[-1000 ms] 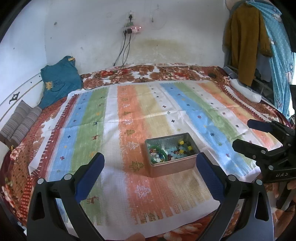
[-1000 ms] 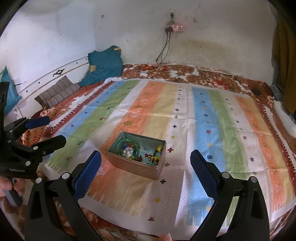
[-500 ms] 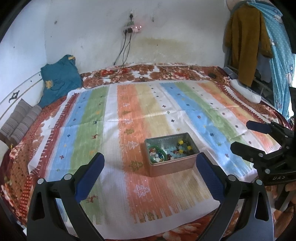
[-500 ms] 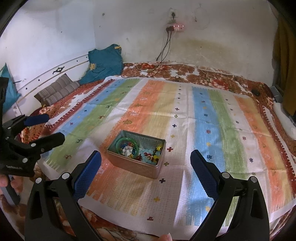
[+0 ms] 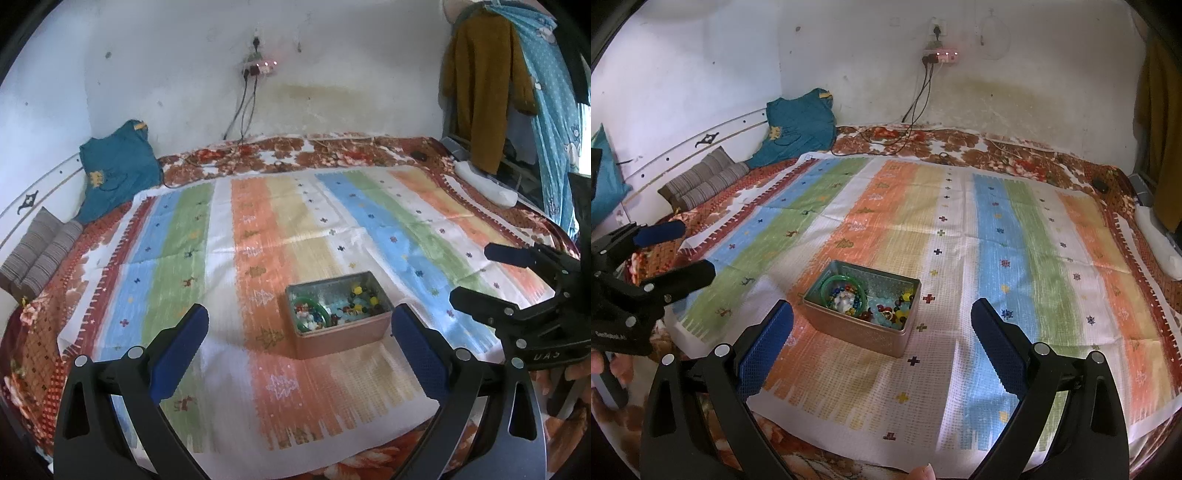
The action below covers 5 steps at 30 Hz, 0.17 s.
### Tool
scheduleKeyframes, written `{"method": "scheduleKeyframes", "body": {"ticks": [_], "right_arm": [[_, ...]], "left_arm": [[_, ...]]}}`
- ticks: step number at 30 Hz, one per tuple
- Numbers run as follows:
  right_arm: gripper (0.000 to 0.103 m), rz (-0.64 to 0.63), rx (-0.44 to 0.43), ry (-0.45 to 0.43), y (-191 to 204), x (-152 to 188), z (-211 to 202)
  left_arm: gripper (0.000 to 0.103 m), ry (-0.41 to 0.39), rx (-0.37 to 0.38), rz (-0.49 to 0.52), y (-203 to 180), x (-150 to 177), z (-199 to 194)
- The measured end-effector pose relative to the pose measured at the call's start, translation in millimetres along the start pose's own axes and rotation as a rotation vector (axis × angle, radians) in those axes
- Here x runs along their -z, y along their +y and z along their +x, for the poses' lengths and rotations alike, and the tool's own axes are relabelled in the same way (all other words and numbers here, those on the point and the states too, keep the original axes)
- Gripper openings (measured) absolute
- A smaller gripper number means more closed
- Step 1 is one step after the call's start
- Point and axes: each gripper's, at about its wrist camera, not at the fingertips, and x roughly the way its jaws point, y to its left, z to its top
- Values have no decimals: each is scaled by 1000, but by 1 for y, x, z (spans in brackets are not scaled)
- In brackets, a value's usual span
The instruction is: Organize jewelry
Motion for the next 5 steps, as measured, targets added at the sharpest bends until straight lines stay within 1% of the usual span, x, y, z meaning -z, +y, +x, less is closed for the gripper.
{"method": "scheduleKeyframes", "body": {"ticks": [5], "right_arm": [[98,8,1,-11,-1,-1,-1]], "left_arm": [[97,-5,2,-1,0,0,-1]]}}
